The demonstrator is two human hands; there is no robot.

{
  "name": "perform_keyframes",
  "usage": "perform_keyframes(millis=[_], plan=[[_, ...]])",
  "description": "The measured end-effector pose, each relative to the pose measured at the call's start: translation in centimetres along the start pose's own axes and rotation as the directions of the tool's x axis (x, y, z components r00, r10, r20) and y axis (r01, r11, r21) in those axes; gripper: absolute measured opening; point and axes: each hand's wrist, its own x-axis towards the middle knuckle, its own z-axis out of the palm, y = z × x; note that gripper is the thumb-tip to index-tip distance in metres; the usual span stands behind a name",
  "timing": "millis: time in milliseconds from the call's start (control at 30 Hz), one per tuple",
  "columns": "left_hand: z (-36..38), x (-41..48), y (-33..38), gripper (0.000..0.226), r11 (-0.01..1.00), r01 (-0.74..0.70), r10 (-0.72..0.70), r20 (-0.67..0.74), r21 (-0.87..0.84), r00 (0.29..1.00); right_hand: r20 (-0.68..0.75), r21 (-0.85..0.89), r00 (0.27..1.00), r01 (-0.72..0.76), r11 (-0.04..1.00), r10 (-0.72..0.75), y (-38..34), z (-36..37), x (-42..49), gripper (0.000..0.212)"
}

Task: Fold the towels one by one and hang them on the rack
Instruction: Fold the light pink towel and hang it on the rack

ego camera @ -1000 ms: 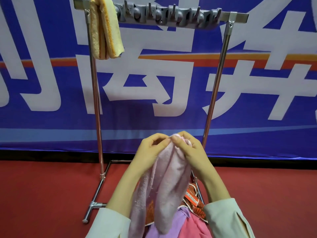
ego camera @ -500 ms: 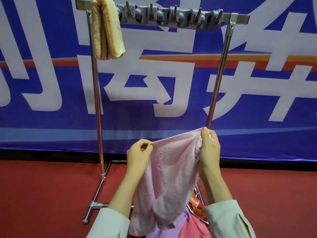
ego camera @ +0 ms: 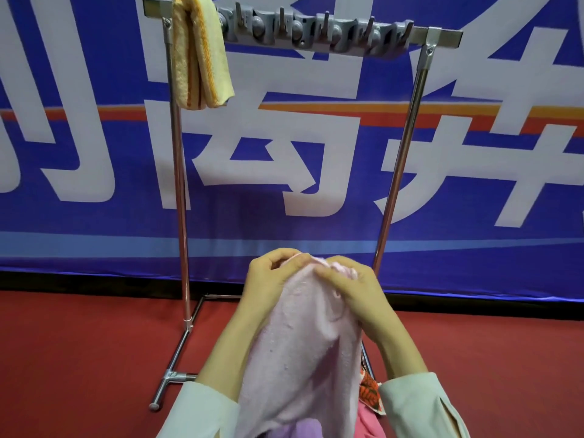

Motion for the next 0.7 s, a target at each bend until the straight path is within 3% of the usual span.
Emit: perform_keyframes(millis=[67,133,233,433,500,567,633,700], plan=[[0.0,0.0,-0.2,0.015,0.999,0.001,-0.003,0.069,0.041,0.998,-0.092,0.122,0.995,0.047,0.991,-0.036,-0.1,0.1,0.1,0.017],[-0.2,0.3,-0.9,0.011,0.979,-0.045,0.021,0.127,0.196,0.992,-0.155,0.221,0.988,0.061,0.973,-0.027,0.2,0.1,0.3,0.022],[-1.0,0.7,-2.5,0.01,0.932,-0.05,0.016,0.096,0.358,0.995,-0.274,0.306,0.961,0.052,0.951,0.035,0.5,-0.2,0.9,0.025],[-2.3,0.9,-3.0,0.006,0.937,-0.01,0.012,-0.003,0.348,1.0,-0.451,0.63,0.85,0.086,0.772,0.274,0.3,-1.4,1.4,0.035],[-2.0,0.8,-2.7,0.009,0.956,-0.013,0.011,0.007,0.293,1.0,-0.504,0.576,0.821,0.087,0.813,0.269,0.3,-1.6,1.4,0.031],[-1.3,0.6,-1.9,0.017,0.986,0.004,-0.008,0.02,0.167,1.0,-0.488,0.416,0.853,0.043,0.908,0.183,0.4,-1.6,1.3,0.023],[-0.6,0.3,-0.9,0.021,0.999,0.01,-0.012,0.029,0.05,1.0,-0.368,0.175,0.925,-0.035,0.984,0.098,0.1,-1.3,0.9,0.018],[-0.3,0.2,0.0,0.02,1.0,-0.01,0.01,0.037,-0.008,0.999,-0.146,-0.025,0.986,-0.08,0.996,0.076,0.2,-1.0,0.5,0.025]])
